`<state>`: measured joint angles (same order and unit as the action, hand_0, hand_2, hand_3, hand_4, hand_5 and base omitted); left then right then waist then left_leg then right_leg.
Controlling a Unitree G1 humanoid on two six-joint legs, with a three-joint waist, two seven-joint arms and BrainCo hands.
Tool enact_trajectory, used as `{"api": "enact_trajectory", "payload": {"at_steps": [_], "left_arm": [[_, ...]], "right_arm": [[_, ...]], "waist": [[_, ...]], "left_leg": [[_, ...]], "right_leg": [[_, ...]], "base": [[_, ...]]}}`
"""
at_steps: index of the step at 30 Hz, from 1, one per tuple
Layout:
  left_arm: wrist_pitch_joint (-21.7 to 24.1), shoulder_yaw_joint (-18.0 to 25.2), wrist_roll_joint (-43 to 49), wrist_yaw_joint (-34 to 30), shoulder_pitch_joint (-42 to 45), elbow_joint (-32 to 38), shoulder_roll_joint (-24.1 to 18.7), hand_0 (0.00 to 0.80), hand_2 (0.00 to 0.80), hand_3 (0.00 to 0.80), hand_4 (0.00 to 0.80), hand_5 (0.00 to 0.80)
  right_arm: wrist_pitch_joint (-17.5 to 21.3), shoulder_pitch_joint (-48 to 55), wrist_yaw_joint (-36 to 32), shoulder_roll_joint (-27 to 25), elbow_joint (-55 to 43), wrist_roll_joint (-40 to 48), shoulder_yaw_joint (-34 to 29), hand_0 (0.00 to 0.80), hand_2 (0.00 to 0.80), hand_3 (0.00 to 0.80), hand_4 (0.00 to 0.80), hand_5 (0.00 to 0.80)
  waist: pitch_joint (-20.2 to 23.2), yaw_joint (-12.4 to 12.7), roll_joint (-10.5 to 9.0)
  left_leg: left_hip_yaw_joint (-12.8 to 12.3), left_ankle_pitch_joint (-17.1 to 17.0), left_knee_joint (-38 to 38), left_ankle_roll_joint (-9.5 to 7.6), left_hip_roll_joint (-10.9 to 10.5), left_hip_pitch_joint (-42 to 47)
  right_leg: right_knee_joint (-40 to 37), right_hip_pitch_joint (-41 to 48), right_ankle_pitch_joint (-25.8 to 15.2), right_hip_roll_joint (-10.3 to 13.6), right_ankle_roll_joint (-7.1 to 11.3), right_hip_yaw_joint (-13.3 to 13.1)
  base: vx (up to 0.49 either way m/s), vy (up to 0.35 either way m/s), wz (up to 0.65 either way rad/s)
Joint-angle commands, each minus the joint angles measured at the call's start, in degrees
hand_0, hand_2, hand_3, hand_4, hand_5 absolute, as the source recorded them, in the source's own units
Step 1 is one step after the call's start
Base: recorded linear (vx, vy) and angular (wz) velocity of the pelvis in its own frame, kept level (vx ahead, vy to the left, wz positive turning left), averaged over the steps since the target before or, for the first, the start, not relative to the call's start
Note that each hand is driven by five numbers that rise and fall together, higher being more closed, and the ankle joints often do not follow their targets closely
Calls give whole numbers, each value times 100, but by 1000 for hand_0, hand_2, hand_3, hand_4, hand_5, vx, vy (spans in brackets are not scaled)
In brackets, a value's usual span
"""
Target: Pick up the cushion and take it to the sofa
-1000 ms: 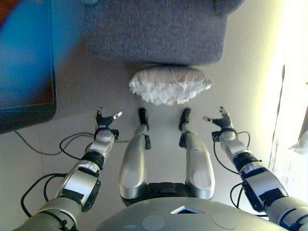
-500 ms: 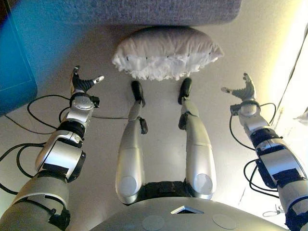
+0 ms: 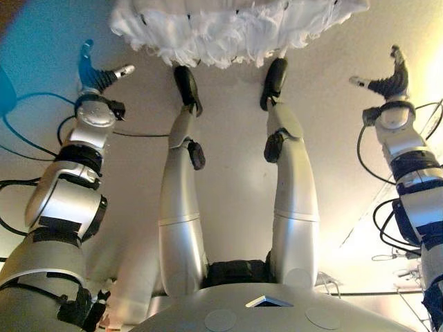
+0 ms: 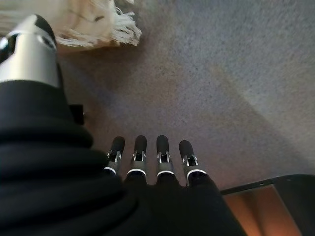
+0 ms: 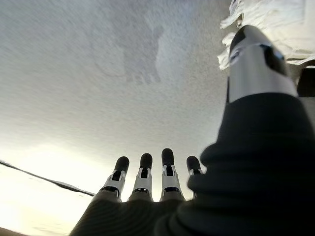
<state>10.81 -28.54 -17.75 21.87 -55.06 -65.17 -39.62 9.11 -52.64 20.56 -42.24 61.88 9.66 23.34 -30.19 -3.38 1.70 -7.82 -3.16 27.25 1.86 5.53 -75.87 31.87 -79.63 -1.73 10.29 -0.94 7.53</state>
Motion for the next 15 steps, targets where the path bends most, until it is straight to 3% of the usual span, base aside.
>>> {"api": "enact_trajectory", "payload": {"at_steps": [1,10,15], "left_arm": [[2,89,21,3,92,-156,-284,0,0,0,0,0],[58,-327,249,318,-773,-63,-665,0,0,0,0,0],[220,-786,494,445,-1428,155,-609,0,0,0,0,0]], "right_arm": [[345,-90,281,-723,10,-54,309,0,0,0,0,0],[503,-1178,815,-1109,-238,-292,981,0,0,0,0,0],[883,-1832,817,-1057,-526,-542,1500,0,0,0,0,0]], "waist": [[40,-124,458],[40,-74,539],[40,-53,601]], "left_leg": [[-46,849,739,115,227,-462],[30,1022,1151,102,312,-1341],[102,1097,1048,111,300,-1408]], "right_leg": [[305,-326,443,185,587,-411],[664,-1031,540,242,650,-367],[502,-1032,565,240,695,-318]], "base": [[0,0,0],[20,3,-1],[52,5,-2]]}}
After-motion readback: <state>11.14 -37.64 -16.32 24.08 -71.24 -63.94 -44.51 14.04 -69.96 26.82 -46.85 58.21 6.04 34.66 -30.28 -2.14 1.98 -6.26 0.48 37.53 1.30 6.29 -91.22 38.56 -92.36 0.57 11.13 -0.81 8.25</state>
